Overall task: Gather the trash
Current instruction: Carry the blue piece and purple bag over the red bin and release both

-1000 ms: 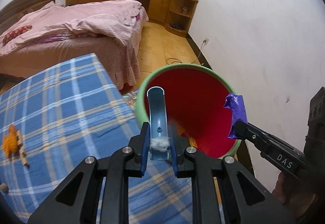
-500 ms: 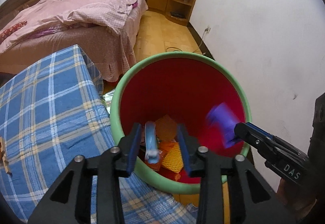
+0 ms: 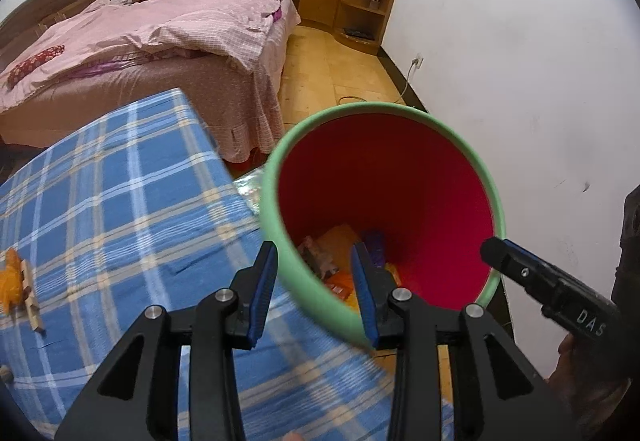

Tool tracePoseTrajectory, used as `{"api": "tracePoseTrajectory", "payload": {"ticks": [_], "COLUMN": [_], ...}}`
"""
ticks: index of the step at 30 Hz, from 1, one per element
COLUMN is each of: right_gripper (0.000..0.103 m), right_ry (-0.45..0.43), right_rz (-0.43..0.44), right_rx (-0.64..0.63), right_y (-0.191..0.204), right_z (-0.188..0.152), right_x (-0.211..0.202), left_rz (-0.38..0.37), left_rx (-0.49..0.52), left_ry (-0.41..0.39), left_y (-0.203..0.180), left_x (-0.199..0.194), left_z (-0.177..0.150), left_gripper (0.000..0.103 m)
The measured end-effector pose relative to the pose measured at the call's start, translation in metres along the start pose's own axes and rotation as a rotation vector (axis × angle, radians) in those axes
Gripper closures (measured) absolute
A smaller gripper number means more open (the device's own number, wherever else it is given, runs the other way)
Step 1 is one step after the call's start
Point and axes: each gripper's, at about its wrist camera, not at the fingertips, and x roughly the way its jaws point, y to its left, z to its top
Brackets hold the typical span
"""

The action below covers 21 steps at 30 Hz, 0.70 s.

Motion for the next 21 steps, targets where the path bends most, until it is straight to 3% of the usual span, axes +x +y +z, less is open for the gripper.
{"api": "tracePoseTrajectory", "payload": {"ticks": [8,21], "right_gripper": [0.056,0.054], "right_ry": [-0.014,-0.005], "right_rz": [0.018,0.051], "right_rx": [-0.034,-0.09], "right_y": [0.03,0.084], "right_z": [-0.008,-0.021], "right_x": [-0.007,-0.007], "left_rz": [0.054,0.207], "left_rx": [-0.055,-0.155], "left_ry": [-0.048,-0.09], "left_y": [0.041,0.13], "left_x": [-0.033,-0.069], "left_z": [-0.006,-0.018], "left_gripper": [0.065,0.065]}}
